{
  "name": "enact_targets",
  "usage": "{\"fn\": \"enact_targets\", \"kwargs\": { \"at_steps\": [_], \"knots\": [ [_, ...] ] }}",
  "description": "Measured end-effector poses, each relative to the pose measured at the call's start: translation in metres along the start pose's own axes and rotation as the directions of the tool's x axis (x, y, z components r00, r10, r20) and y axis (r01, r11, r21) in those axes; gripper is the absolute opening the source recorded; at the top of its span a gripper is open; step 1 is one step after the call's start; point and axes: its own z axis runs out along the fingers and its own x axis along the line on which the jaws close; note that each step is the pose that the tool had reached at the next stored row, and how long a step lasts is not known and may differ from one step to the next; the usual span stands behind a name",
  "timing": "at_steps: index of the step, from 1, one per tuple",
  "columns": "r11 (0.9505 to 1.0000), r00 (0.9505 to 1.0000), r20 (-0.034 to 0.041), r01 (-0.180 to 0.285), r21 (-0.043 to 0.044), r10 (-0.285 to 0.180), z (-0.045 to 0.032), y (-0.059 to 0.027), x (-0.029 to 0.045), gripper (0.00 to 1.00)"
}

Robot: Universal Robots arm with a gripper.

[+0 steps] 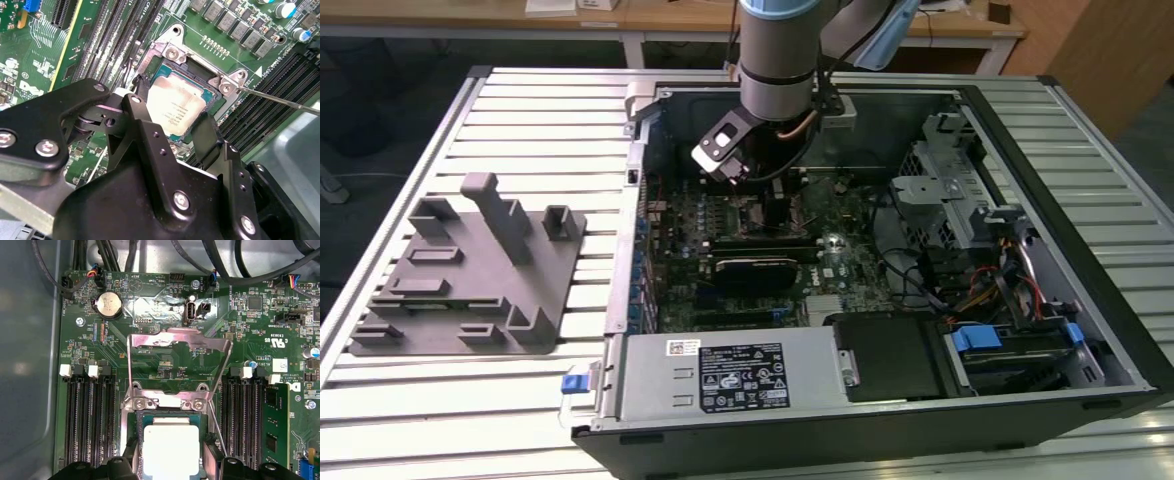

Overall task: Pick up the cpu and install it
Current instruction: 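Place the cpu into insertion slot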

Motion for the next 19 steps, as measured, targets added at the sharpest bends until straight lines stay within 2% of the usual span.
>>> {"fn": "enact_targets", "kwargs": {
  "at_steps": [9, 19],
  "knots": [
    [1.0000, 1.0000, -0.0071, 0.000, -0.0001, 0.000, 0.0001, 0.0000, 0.0001, 0.62],
    [1.0000, 1.0000, -0.0072, 0.000, -0.0001, 0.000, -0.0034, 0.0001, -0.0001, 0.62]
  ]
}}
